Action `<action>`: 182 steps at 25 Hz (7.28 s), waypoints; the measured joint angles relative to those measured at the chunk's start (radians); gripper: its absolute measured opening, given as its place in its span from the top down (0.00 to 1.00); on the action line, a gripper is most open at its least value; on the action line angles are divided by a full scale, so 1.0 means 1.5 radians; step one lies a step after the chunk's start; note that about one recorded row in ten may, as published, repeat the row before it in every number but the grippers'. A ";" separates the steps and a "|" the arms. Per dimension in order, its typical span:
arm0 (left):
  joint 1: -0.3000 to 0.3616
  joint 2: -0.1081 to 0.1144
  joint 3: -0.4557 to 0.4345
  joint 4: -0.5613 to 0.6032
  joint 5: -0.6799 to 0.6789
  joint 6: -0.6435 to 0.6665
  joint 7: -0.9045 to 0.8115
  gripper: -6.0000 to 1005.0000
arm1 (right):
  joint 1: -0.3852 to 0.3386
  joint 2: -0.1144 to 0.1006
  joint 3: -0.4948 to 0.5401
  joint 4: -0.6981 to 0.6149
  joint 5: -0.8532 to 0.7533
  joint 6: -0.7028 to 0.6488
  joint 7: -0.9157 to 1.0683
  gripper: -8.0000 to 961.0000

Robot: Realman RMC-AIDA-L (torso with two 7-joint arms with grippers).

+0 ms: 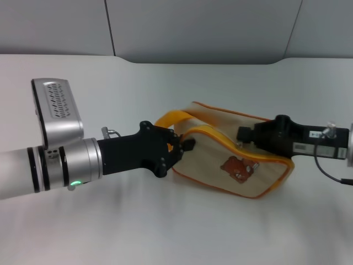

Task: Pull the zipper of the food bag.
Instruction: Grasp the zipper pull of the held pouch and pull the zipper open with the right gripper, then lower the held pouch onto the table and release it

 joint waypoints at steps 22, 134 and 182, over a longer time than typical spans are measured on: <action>0.037 0.007 -0.001 0.055 0.003 -0.031 -0.039 0.93 | -0.079 -0.014 0.084 -0.065 0.000 -0.049 -0.062 0.99; 0.026 0.000 0.000 0.066 -0.004 -0.033 -0.033 0.87 | 0.028 -0.026 0.109 0.057 -0.104 -0.020 -0.005 0.99; 0.069 0.006 -0.057 0.048 -0.018 -0.044 -0.080 0.83 | 0.018 -0.042 0.146 0.049 0.020 -0.062 -0.321 0.60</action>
